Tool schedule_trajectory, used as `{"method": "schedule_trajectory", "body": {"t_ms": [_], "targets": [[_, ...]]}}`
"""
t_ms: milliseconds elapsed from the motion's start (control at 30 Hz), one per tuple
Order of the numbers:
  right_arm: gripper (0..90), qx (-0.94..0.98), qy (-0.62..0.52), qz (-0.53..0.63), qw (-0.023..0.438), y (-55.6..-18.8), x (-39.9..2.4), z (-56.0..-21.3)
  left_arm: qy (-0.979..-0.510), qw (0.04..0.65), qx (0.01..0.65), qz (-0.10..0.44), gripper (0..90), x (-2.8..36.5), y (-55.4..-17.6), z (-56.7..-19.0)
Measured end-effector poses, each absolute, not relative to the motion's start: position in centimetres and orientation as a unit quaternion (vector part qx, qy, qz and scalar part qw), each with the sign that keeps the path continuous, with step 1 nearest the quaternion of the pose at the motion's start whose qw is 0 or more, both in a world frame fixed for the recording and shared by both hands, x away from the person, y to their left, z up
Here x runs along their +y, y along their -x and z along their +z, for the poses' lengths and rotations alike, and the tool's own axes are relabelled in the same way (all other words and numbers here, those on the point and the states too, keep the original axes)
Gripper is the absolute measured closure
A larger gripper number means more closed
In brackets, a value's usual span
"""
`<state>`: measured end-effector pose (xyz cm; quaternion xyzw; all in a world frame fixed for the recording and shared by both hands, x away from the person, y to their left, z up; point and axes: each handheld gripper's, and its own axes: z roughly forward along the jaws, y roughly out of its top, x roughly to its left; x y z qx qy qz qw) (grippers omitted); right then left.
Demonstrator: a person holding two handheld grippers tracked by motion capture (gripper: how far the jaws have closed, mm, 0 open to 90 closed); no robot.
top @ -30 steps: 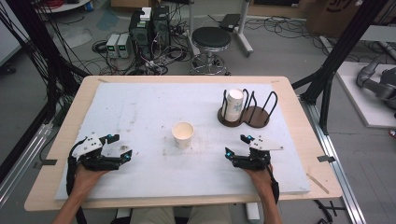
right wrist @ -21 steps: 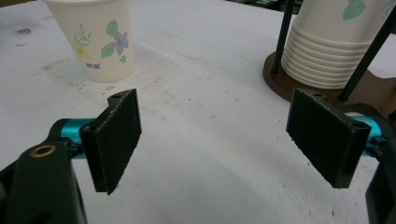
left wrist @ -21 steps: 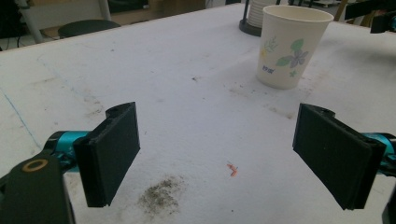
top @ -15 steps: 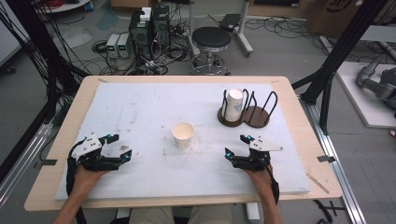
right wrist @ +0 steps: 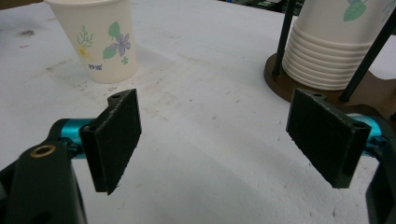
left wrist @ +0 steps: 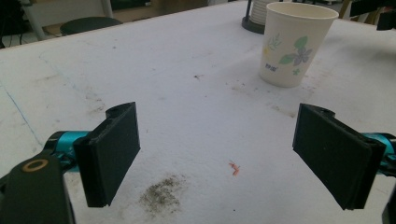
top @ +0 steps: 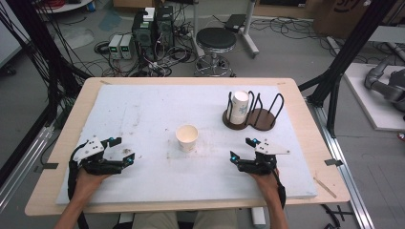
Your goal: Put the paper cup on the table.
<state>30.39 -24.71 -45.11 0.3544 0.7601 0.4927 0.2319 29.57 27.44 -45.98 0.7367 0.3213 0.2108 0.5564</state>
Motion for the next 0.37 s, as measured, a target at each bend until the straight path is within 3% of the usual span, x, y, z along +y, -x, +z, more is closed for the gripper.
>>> {"method": "schedule_trajectory", "body": {"t_ms": [367], "targets": [[18.3, 0.758, -0.350, 0.498, 0.236, -30.25, -24.81, -45.13, -0.739, 0.554, 0.320, 0.213, 14.7, 27.39, -29.56, -45.97]]}}
